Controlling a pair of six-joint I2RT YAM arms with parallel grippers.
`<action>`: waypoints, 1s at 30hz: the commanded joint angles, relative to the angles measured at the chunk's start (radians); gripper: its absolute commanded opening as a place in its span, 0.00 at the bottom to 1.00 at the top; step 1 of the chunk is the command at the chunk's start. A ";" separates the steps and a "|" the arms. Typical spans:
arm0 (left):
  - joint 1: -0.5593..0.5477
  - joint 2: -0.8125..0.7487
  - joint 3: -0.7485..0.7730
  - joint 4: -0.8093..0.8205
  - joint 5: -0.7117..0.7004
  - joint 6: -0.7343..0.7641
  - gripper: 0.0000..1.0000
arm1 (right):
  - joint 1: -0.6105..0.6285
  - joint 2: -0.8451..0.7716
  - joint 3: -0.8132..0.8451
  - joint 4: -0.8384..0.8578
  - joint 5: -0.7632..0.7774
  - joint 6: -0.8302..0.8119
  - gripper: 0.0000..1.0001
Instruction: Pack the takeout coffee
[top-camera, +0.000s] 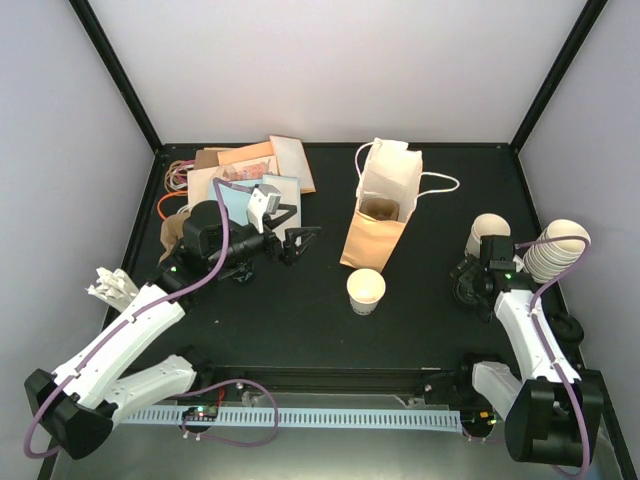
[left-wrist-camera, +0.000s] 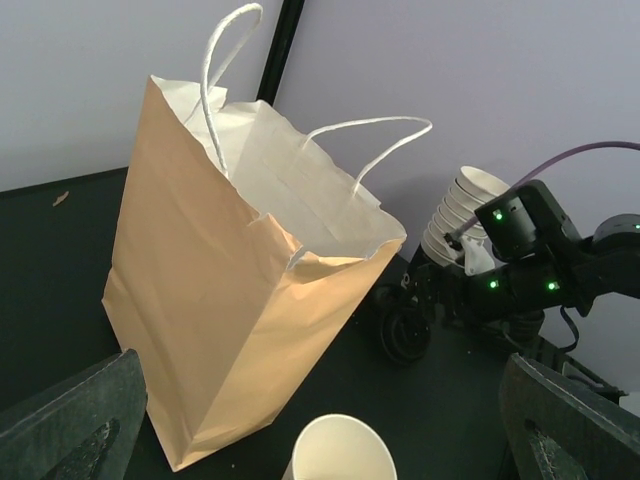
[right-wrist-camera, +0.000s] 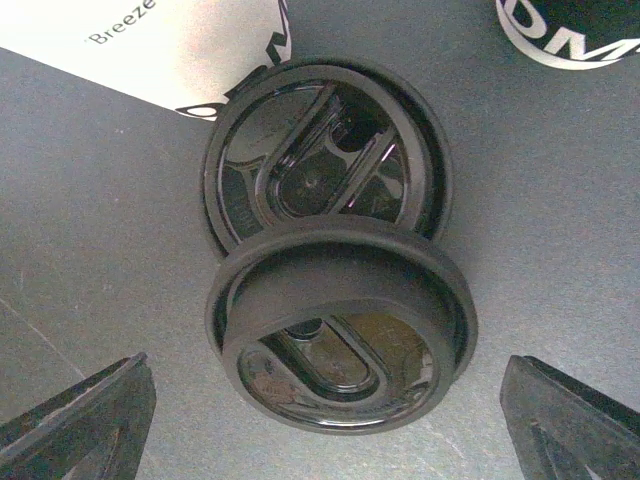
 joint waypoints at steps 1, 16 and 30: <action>-0.007 -0.011 0.003 0.044 0.020 0.011 0.99 | -0.006 0.019 -0.022 0.061 -0.024 -0.010 0.96; -0.006 -0.021 -0.021 0.044 0.022 0.021 0.99 | -0.006 0.125 -0.033 0.096 0.007 0.001 0.89; -0.006 -0.020 -0.021 0.042 0.023 0.030 0.99 | -0.006 0.142 -0.033 0.113 0.014 -0.007 0.80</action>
